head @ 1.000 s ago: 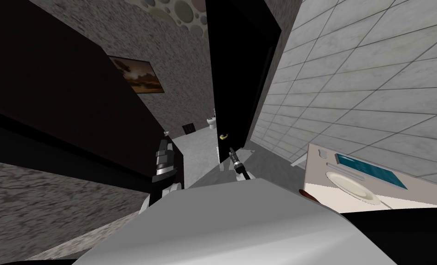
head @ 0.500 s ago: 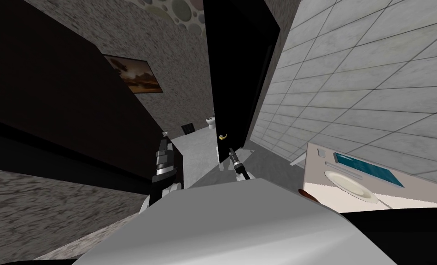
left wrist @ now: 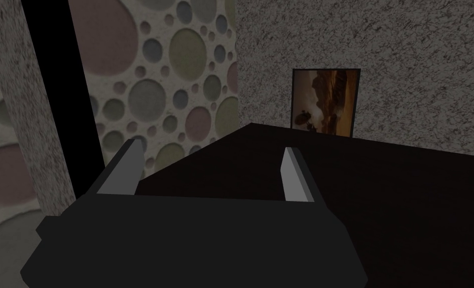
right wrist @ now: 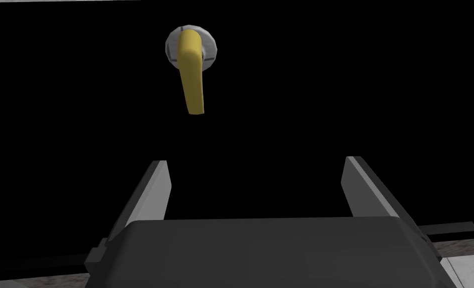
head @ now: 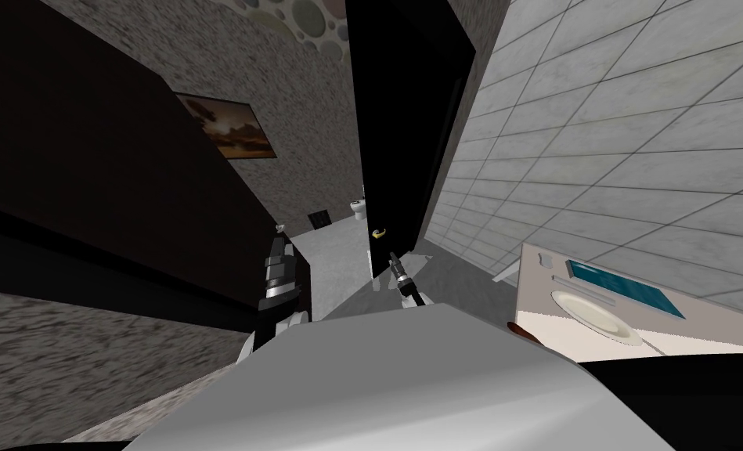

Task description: Push the door open

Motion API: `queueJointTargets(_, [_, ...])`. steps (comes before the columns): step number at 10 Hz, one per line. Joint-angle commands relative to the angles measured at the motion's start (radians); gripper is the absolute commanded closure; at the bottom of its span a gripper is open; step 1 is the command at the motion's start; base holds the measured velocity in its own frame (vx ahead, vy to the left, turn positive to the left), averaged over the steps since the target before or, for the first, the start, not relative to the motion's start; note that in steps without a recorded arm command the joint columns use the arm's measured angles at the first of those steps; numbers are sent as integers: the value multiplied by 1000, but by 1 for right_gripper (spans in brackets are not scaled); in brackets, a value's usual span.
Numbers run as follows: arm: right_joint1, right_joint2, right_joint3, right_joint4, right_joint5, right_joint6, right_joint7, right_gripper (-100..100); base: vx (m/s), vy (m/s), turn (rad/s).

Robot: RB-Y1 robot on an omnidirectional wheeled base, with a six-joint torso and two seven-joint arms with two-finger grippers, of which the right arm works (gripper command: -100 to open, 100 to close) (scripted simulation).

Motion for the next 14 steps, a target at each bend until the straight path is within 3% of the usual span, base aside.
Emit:
queueJointTargets(1, [-1, -2, 9, 9, 4, 0, -7, -100, 37, -25, -92])
queueJointTargets(10, [-1, -2, 9, 9, 4, 0, -7, -100, 4, 1, 2])
queueJointTargets(11, [-2, -4, 23, 21, 11, 0, -16, -100, 20, -19, -67])
queueJointTargets(14, [-2, -4, 23, 21, 11, 0, -16, -100, 22, -6, -22])
